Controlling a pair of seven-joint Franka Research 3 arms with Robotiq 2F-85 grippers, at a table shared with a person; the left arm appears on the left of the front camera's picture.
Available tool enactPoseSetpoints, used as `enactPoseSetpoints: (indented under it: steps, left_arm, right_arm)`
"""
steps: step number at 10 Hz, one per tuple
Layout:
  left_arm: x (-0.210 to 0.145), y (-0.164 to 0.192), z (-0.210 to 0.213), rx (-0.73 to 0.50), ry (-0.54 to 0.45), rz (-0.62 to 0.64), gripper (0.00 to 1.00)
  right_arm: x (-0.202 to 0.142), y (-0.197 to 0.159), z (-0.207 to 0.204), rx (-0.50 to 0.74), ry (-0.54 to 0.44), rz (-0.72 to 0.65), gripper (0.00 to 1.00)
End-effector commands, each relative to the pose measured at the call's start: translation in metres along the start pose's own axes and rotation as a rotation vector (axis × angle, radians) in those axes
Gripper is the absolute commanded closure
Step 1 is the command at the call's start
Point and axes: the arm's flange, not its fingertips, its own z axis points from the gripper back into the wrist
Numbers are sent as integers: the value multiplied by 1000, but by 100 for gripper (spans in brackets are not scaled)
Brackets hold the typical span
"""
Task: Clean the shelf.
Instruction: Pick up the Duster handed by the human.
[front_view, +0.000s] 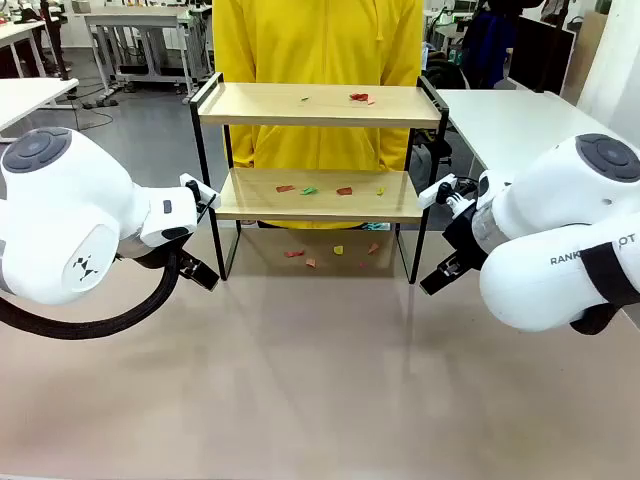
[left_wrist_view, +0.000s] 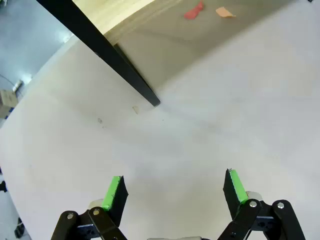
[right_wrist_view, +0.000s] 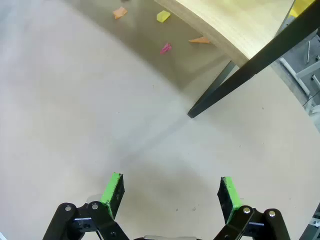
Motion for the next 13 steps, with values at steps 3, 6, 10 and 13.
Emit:
enactPoseSetpoints:
  steps: [3, 6, 10, 13]
  left_arm:
    - [0, 0, 0, 0, 0, 0, 0]
    - [0, 0, 0, 0, 0, 0, 0]
    - [0, 0, 0, 0, 0, 0, 0]
    - [40, 34, 38, -77, -3, 22, 0]
  right_arm:
    - [0, 0, 0, 0, 0, 0, 0]
    - [0, 0, 0, 0, 0, 0, 0]
    - [0, 0, 0, 0, 0, 1, 0]
    - [53, -53, 56, 107, -76, -24, 0]
